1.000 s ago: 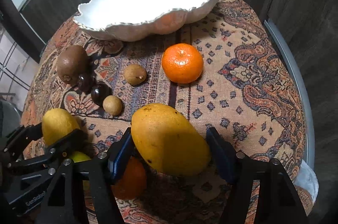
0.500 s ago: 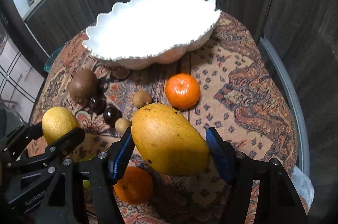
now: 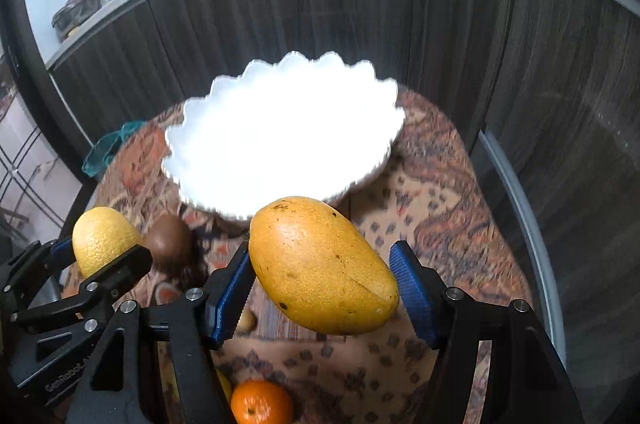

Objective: Organize fruits
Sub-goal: 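Carry lemon and mango into the white bowl and open both grippers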

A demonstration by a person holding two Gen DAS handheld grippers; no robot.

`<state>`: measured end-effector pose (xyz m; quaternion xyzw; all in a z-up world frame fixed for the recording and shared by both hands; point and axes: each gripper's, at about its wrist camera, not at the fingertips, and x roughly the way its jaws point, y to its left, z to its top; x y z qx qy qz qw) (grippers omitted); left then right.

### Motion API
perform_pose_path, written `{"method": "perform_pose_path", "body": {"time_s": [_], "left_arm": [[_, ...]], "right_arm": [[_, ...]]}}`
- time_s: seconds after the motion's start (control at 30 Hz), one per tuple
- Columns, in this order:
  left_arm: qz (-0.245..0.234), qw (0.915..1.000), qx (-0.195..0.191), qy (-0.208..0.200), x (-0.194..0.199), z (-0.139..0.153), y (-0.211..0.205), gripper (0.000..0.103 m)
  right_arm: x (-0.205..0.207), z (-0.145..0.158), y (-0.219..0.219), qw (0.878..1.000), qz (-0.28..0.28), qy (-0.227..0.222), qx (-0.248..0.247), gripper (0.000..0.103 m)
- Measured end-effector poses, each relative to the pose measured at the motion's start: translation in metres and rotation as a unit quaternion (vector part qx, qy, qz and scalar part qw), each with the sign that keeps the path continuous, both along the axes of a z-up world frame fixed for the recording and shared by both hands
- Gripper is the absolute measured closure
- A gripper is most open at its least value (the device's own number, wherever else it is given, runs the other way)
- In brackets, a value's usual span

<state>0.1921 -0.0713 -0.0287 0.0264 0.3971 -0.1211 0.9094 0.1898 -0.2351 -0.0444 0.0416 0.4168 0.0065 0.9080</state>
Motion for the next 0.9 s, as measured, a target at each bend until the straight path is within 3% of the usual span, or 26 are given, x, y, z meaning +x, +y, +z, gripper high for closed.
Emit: {"method": "perform_pose_path", "body": {"time_s": [0.5, 0.57, 0.63, 0.9], "left_arm": [[-0.012, 0.9988, 0.006, -0.047, 0.069, 0.011, -0.008, 0.041], [-0.013, 0.9987, 0.01, -0.047, 0.081, 0.008, -0.009, 0.041], [-0.016, 0.9989, 0.01, -0.042, 0.094, 0.002, -0.01, 0.041], [-0.018, 0.9997, 0.011, -0.011, 0.128, -0.027, -0.012, 0.041]], "right_arm": [[0.058, 0.026, -0.001, 0.998, -0.007, -0.06, -0.005, 0.035], [0.069, 0.023, -0.002, 0.998, -0.008, -0.059, -0.007, 0.037], [0.079, 0.021, -0.002, 0.998, -0.007, -0.059, -0.009, 0.051], [0.125, -0.018, -0.006, 1.0, -0.005, -0.01, 0.011, 0.056]]}}
